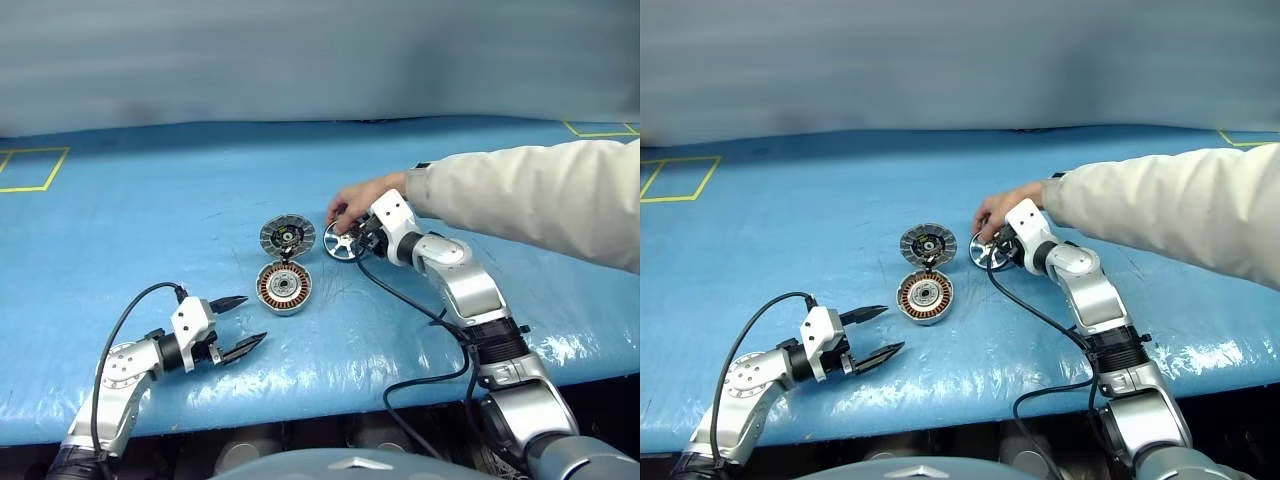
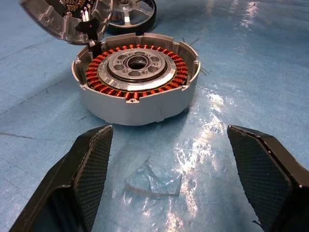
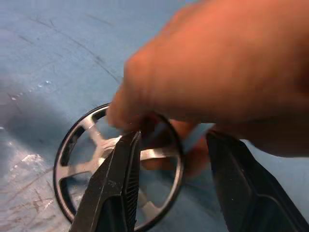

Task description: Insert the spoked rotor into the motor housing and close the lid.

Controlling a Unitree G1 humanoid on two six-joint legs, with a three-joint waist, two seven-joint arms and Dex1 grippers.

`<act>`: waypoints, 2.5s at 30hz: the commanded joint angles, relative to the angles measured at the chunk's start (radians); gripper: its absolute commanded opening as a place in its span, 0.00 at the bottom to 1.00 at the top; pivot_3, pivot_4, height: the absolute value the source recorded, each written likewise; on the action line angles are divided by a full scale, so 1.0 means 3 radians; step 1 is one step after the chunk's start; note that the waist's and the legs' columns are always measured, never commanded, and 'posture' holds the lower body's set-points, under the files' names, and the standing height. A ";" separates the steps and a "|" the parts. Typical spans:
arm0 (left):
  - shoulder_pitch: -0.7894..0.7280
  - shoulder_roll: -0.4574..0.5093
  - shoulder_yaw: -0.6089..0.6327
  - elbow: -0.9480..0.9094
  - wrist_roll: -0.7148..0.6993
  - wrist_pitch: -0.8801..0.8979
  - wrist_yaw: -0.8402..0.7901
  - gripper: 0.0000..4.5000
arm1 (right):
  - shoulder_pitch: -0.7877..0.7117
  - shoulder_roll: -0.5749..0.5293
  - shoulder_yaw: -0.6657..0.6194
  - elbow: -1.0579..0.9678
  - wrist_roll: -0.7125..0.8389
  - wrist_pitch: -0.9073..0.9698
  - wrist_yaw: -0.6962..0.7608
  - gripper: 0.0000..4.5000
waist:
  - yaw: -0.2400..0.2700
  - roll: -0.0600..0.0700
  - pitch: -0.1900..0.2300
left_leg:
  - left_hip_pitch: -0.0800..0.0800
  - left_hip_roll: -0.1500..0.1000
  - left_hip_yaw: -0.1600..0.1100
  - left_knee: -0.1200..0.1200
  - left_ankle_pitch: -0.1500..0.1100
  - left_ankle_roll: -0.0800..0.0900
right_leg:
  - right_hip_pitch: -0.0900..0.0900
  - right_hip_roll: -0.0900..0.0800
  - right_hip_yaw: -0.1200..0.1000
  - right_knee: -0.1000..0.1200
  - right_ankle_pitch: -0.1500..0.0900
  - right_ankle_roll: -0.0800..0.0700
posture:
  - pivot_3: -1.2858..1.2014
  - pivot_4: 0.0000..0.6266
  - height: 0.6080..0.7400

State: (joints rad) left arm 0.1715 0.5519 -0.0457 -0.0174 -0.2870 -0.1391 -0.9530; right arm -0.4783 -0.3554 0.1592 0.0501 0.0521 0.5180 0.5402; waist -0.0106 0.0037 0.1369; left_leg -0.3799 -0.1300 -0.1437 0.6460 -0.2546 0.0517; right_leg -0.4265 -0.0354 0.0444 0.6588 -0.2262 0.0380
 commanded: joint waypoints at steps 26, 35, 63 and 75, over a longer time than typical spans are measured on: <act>-0.0016 0.0012 0.0230 0.0063 -0.0046 -0.0062 0.0110 0.90 | 0.0347 -0.0055 -0.0035 -0.0725 0.0162 0.0169 0.0012 0.49 | 0.0001 0.0000 0.0000 | 0.0000 0.0001 0.0000 0.0002 -0.0001 0.0002 | 0.0000 0.0000 -0.0001 0.0001 0.0000 0.0000 | 0.52 0.24 1.00; 0.0002 0.0007 0.0324 0.0060 -0.0027 -0.0052 0.0149 0.90 | -0.0154 -0.0188 0.0323 0.0134 -0.0135 -0.0753 0.0462 0.49 | -0.0004 0.0000 0.0000 | 0.0000 0.0000 0.0001 0.0002 0.0000 0.0000 | 0.0000 0.0000 -0.0001 0.0000 0.0000 0.0000 | 0.52 0.24 1.00; 0.0094 -0.0055 0.0245 -0.0066 0.0004 0.0015 0.0232 0.90 | -0.1079 0.0229 0.0481 0.1991 -0.0506 -0.2267 0.0866 0.49 | -0.0006 0.0000 0.0000 | 0.0000 0.0001 0.0005 0.0001 0.0002 -0.0005 | -0.0004 0.0003 0.0003 0.0002 0.0001 -0.0001 | 0.52 0.24 1.00; 0.0096 -0.0045 0.0240 -0.0085 0.0006 0.0029 0.0243 0.90 | -0.1192 0.0389 0.0665 0.2522 -0.0799 -0.2463 0.0829 0.49 | -0.0017 0.0001 0.0001 | 0.0000 0.0001 0.0006 0.0002 0.0003 -0.0006 | -0.0005 0.0004 0.0004 0.0004 0.0001 -0.0001 | 0.52 0.24 1.00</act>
State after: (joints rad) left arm 0.1988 0.5323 0.0225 -0.0025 -0.2849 -0.1327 -0.8812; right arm -0.8011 -0.2451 0.3650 0.8054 -0.1823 -0.2000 0.8013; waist -0.0157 0.0038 0.1371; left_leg -0.3797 -0.1297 -0.1418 0.6465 -0.2538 0.0498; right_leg -0.4281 -0.0340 0.0456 0.6603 -0.2259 0.0376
